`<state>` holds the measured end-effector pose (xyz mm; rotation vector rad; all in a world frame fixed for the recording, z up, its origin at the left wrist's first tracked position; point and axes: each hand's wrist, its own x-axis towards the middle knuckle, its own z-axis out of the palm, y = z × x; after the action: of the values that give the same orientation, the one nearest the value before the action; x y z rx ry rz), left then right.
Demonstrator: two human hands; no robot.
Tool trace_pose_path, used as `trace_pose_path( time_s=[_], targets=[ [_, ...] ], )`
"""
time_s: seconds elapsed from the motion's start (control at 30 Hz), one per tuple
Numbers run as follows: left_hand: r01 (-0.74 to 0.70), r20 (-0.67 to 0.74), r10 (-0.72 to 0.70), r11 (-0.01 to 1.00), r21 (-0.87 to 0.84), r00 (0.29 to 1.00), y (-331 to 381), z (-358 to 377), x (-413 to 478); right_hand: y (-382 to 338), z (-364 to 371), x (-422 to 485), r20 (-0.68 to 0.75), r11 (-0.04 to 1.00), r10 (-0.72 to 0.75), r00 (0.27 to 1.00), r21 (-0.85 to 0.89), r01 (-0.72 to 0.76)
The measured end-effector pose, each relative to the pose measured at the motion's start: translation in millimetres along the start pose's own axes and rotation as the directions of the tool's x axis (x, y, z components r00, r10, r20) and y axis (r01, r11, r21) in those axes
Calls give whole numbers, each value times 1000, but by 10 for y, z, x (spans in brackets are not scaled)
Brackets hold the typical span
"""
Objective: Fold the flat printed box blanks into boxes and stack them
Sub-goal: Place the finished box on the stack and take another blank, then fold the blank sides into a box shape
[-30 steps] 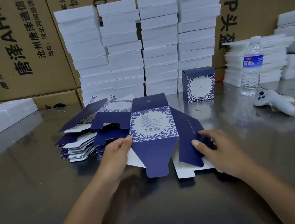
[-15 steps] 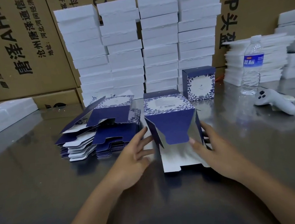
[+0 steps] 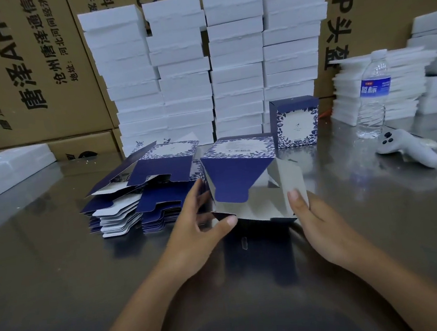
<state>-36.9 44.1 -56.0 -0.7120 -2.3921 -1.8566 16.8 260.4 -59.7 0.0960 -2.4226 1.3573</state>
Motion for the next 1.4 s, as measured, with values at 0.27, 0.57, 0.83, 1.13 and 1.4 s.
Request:
trace_pose_path(
  time_s=[0.27,0.57,0.83,1.13,1.4],
  targets=[
    [-24,-93,24,1000,-5,995,28,26,13,-93,6,-13,-59,996,43,997,85,-38],
    [-310,-226,338,939,149,914,149,74,-51,-107,3,-11,-103,999,23,994,47,-19],
    [-350,-194,431,870,346,881,194,48,-87,-53,2,14,-138,992,8,990,123,9],
    [-333,-408,448,886,322,796,220,59,-91,-35,16,43,-155,973,-19,988,225,54],
    [-157,-379,190,981,117,906,154,104,-44,-87,28,91,-248,925,114,962,381,-11]
  ],
)
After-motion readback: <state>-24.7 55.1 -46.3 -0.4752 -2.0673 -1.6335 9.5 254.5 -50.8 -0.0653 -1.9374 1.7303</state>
